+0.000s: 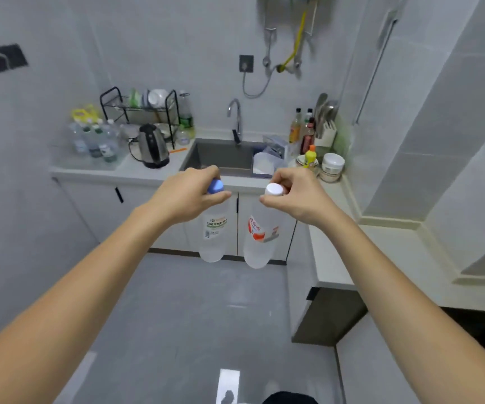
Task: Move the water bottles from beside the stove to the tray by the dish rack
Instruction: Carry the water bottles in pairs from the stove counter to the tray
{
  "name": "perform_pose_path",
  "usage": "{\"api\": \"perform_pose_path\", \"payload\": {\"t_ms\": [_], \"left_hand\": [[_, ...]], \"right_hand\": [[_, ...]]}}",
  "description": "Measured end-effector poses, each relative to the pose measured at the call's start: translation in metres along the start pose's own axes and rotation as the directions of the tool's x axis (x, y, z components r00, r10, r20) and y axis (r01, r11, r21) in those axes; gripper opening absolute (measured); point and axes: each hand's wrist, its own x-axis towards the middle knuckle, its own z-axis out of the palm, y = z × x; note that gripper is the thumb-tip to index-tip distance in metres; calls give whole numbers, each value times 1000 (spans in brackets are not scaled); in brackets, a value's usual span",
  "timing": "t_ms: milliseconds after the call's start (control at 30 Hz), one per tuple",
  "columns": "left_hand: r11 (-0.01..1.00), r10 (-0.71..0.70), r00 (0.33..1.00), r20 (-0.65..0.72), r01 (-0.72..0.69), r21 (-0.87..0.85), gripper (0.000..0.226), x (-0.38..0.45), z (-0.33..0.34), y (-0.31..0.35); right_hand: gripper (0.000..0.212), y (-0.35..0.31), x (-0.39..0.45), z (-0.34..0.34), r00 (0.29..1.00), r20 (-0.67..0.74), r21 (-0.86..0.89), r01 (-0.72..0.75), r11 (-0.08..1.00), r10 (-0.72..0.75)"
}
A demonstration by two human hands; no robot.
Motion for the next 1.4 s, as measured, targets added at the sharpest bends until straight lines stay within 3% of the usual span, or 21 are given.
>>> {"api": "perform_pose_path", "payload": {"t_ms": [167,333,600,700,900,1133,1400], "left_hand": [[973,-227,974,13,226,48,37,24,-6,-88],[882,-470,879,-76,470,-27,38,32,-27,-162],[728,-678,698,-230,681,-78,40,39,-36,-298],[694,-716,659,-230,708,-131,42,48,-33,-367],[717,-697,696,-172,682,-144,36,90,-52,-503],[752,-659,724,-203,636,-173,30,145,-88,-639],[747,-664,720,-203,622,-235,29,228,-106,-781]], "right_hand": [[19,-11,111,75,972,199,-10,131,991,-127],[23,-38,214,146,898,361,23,260,965,-251],[24,-82,345,282,820,435,220,303,927,-371],[27,-98,390,338,803,463,245,291,925,-375],[26,-144,486,432,760,515,233,322,918,-397],[29,-181,593,522,820,446,242,275,930,-358],[26,-205,737,609,830,398,214,330,920,-390]]}}
